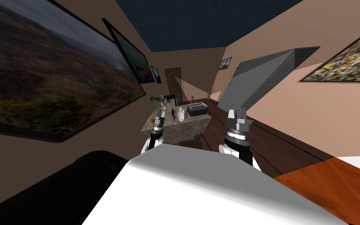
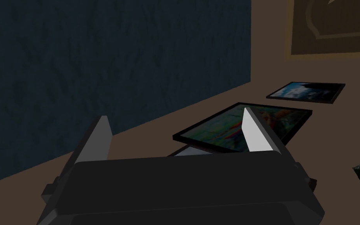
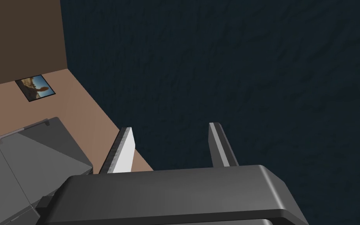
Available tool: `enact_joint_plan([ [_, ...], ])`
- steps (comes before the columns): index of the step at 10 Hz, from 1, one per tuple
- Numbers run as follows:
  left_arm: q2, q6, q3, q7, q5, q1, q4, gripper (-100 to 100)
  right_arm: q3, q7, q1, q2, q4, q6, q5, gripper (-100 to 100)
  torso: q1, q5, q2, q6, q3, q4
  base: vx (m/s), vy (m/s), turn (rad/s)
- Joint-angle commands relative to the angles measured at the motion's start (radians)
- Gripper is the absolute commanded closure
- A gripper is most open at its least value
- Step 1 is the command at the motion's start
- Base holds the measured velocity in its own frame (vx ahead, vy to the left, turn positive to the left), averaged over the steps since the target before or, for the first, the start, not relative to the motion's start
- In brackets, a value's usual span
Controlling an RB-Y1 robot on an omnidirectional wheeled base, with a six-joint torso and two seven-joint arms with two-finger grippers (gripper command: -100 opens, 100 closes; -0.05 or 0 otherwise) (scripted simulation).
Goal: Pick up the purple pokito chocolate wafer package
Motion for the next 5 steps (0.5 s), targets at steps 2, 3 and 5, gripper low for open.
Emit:
enact_joint_plan([
  [2, 0.078, -0.012, 0.045, 0.026, -0.014, 0.022, 0.055, -100, 0.0, 0.0, 0.0, 0.0, 0.0, 0.0, 0.0, 0, 0.0, 0.0, 0.0, 0.0, 0.0, 0.0, -0.044, 0.025, -0.051],
  [3, 0.1, -0.012, 0.045, 0.026, -0.014, 0.022, 0.055, -100, 0.0, 0.0, 0.0, 0.0, 0.0, 0.0, 0.0, 0, 0.001, 0.0, 0.001, 0.0, 0.0, 0.0, -0.035, 0.015, -0.032],
  [5, 0.149, -0.019, 0.069, 0.041, -0.022, 0.035, 0.085, -100, 0.0, 0.0, 0.0, 0.0, 0.0, 0.0, 0.0, 0, 0.0, 0.0, 0.0, 0.0, 0.0, 0.0, -0.031, 0.01, -0.049],
])
